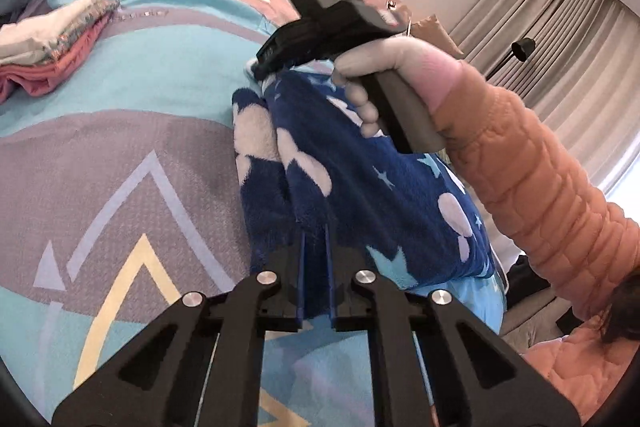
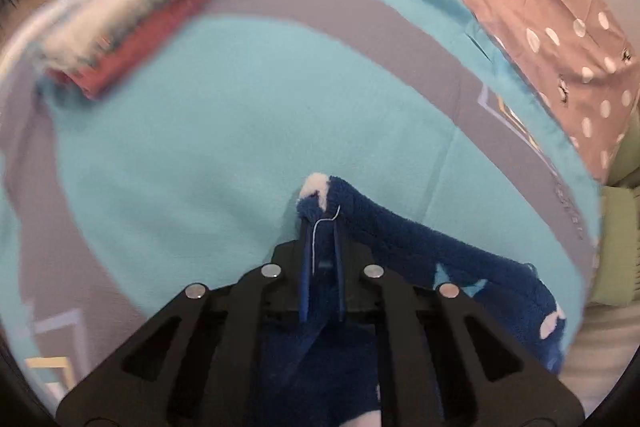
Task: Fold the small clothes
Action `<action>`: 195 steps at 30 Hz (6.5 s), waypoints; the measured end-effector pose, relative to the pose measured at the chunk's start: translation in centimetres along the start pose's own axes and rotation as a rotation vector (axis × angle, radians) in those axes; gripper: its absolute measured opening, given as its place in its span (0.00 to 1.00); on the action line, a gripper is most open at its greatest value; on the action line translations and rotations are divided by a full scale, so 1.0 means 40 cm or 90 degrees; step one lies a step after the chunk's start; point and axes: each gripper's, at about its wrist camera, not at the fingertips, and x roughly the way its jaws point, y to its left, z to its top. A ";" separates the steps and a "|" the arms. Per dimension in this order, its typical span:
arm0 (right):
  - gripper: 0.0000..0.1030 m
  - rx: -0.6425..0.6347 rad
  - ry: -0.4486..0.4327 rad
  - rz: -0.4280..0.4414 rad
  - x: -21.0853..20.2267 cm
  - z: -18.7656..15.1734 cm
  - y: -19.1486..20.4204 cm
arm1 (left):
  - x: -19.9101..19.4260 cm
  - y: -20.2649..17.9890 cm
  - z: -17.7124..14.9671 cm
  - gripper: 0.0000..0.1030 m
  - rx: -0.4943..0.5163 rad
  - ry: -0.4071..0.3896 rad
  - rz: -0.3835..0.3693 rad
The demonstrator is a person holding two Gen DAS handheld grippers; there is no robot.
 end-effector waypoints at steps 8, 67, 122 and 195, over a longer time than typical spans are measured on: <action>0.26 -0.013 -0.029 0.015 -0.010 0.012 0.029 | -0.012 0.034 -0.025 0.07 0.001 0.067 0.036; 0.68 0.137 -0.305 0.097 -0.390 -0.827 -0.115 | 0.026 -0.052 0.034 0.45 -0.002 -0.007 0.187; 0.20 0.095 -0.459 0.098 -0.430 -0.685 -0.002 | 0.202 -0.071 0.397 0.13 -0.062 0.039 -0.197; 0.34 0.659 -0.310 0.097 -0.410 -1.310 -0.547 | 0.654 -0.732 0.078 0.40 0.597 0.144 0.073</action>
